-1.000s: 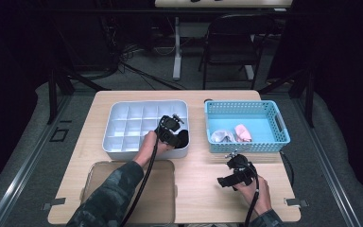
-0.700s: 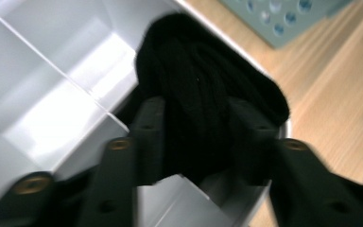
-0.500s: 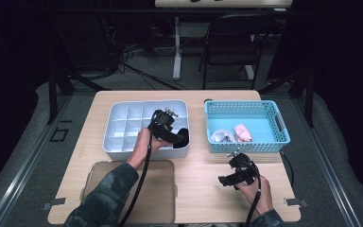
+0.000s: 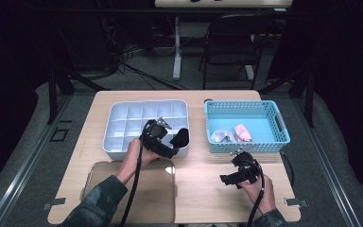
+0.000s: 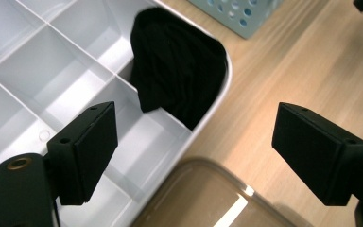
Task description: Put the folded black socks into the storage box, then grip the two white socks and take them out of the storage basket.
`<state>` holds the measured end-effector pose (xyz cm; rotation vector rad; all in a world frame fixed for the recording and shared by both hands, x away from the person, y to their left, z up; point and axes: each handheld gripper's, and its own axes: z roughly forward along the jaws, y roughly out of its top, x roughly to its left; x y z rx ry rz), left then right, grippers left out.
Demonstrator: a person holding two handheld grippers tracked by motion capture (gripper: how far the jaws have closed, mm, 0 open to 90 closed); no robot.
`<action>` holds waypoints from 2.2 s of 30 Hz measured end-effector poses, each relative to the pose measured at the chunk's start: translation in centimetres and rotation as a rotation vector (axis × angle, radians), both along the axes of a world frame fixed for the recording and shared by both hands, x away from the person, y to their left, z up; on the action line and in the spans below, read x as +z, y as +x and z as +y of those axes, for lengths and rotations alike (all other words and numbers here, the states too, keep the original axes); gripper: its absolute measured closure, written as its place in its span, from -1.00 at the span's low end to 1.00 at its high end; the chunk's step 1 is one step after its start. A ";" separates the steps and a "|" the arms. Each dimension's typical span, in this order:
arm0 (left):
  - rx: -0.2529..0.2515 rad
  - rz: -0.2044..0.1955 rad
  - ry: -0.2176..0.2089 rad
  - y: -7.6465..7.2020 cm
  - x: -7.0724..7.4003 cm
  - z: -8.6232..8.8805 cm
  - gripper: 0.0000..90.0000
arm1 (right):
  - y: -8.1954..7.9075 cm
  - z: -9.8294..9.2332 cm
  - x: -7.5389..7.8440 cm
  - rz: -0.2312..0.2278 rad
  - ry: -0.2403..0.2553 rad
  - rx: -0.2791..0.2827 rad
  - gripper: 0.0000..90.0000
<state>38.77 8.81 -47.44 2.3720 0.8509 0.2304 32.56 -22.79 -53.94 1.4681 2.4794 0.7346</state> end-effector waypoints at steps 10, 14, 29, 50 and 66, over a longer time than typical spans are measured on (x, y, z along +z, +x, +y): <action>-0.015 -0.002 0.026 -2.6 -1.4 1.3 -0.82 | 0.0 -0.6 0.3 -0.002 -0.009 -0.013 -0.95; -0.014 0.002 0.025 -3.2 -1.9 1.6 -0.88 | 0.0 -0.9 0.5 0.003 -0.003 -0.016 -0.97; 0.023 0.004 0.048 -5.8 -3.4 3.0 -1.00 | 0.4 -1.2 1.4 0.041 0.007 -0.006 -1.00; 0.019 -0.014 0.033 -7.6 -5.0 3.9 -1.00 | 1.4 -1.4 5.3 0.039 0.050 0.032 -1.00; -0.019 -0.014 0.047 -7.4 -5.3 3.3 -1.00 | 6.6 -1.3 8.4 0.011 0.060 -0.002 -1.00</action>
